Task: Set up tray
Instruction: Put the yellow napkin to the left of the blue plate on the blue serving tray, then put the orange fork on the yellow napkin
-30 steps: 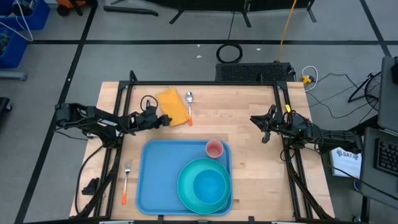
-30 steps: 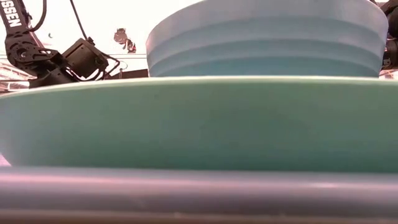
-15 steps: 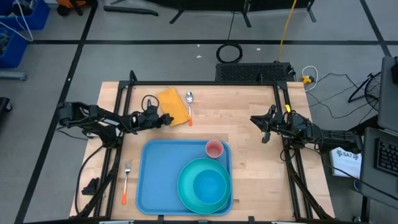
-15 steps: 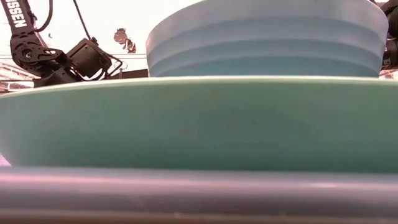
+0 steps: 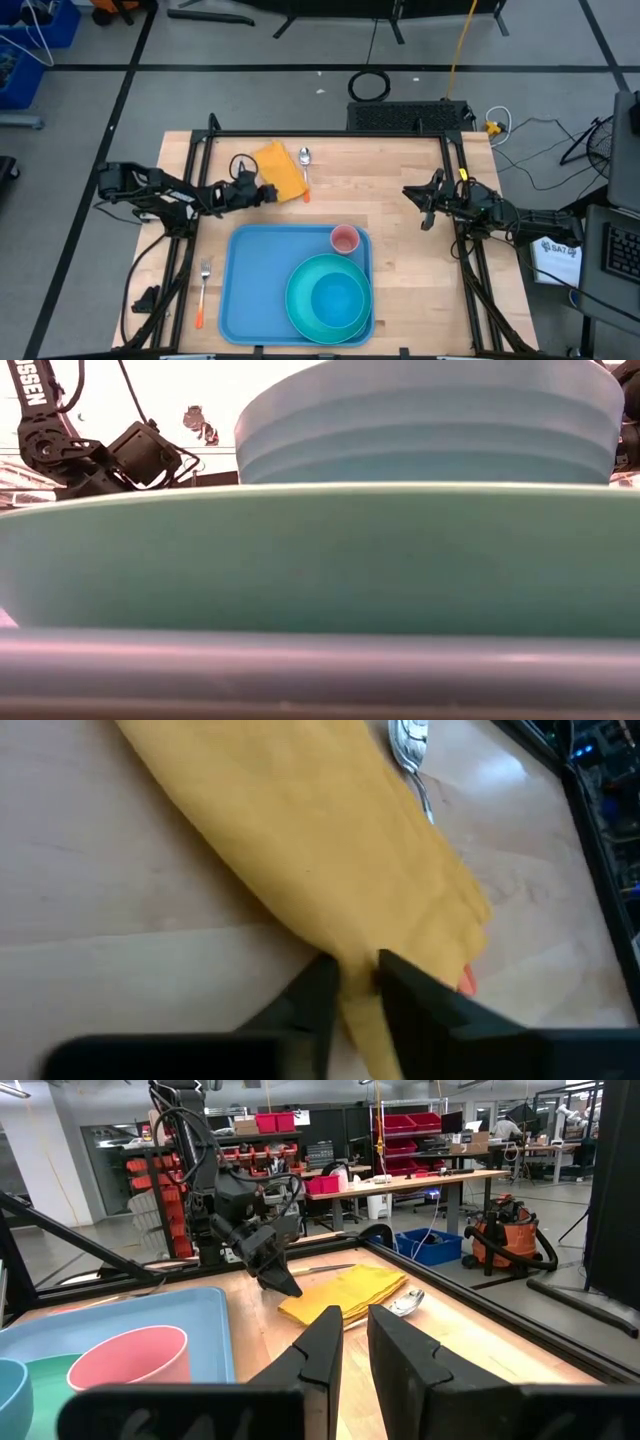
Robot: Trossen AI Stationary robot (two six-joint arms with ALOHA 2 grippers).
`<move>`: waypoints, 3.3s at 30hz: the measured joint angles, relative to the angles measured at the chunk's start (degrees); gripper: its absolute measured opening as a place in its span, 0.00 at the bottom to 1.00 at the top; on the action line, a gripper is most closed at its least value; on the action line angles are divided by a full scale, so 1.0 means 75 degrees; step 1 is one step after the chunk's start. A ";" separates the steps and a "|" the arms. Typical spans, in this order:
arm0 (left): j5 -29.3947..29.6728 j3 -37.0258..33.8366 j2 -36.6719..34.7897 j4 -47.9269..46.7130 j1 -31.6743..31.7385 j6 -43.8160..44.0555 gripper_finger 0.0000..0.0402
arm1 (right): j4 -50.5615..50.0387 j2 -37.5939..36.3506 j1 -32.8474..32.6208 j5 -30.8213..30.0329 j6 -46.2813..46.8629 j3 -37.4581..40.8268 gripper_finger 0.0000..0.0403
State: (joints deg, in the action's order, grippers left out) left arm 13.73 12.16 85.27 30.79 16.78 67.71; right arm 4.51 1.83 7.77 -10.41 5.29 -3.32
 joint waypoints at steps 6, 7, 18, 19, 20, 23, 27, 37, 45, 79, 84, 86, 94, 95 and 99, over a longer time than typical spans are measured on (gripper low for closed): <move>0.0630 -0.0012 0.0152 -0.0210 -0.0055 -0.0668 0.01 | 0.0000 0.0000 0.0003 0.0000 -0.0002 0.0001 0.11; 0.0610 -0.0012 0.0160 -0.0176 -0.0054 -0.0683 0.01 | 0.0000 0.0000 0.0000 0.0000 0.0001 0.0001 0.11; -0.2414 -0.0122 -0.0943 0.0273 -0.0104 -0.0696 0.01 | 0.0002 0.0003 0.0000 -0.0001 0.0000 0.0001 0.11; -0.2625 -0.0113 -0.1146 0.0280 -0.0154 -0.0646 0.01 | 0.0000 0.0003 0.0001 0.0000 0.0001 0.0001 0.11; -0.2813 -0.0095 -0.1398 0.0286 -0.0205 -0.0601 0.00 | 0.0004 0.0004 0.0000 0.0000 0.0001 0.0001 0.11; -0.3099 -0.0076 -0.2116 0.0058 -0.0399 -0.0463 0.00 | 0.0009 0.0012 0.0003 0.0000 0.0001 -0.0002 0.11; -0.3617 -0.0062 -0.3025 -0.0644 -0.0793 -0.0198 0.00 | 0.0000 0.0012 0.0003 0.0000 0.0001 0.0000 0.11; -0.2699 -0.0064 -0.4326 -0.3639 -0.3257 0.1724 0.00 | 0.0001 0.0012 0.0001 0.0000 0.0001 0.0001 0.11; -0.0768 -0.0058 -0.4388 -0.3806 -0.6145 0.4172 0.00 | 0.0000 0.0012 0.0001 0.0000 -0.0002 -0.0001 0.11; 0.0301 0.2020 -0.0471 -0.4056 -0.9490 0.7393 0.19 | 0.0000 0.0013 0.0002 0.0000 0.0001 -0.0001 0.11; 0.0253 0.2020 -0.0717 -0.3585 -0.9498 0.6754 0.29 | 0.0000 0.0012 0.0002 0.0000 0.0001 -0.0002 0.11; 0.0248 0.2023 -0.1032 -0.3437 -0.9524 0.6598 0.31 | 0.0000 0.0012 0.0001 0.0000 0.0000 -0.0001 0.11; 0.0120 0.2722 -0.2477 -0.5145 -0.9467 0.6370 0.33 | 0.0000 0.0015 0.0002 0.0000 0.0001 0.0001 0.11; -0.0090 0.2844 -0.2575 -0.5679 -0.9446 0.6655 0.33 | 0.0000 0.0015 0.0003 0.0000 0.0001 0.0000 0.11; -0.1926 0.3338 -0.2711 -0.7603 -0.9511 0.8792 0.33 | 0.0000 0.0015 0.0000 0.0000 0.0000 -0.0002 0.11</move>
State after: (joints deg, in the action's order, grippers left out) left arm -0.72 37.20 64.94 -26.23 -54.55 133.65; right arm 4.51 1.93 7.77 -10.41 5.30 -3.33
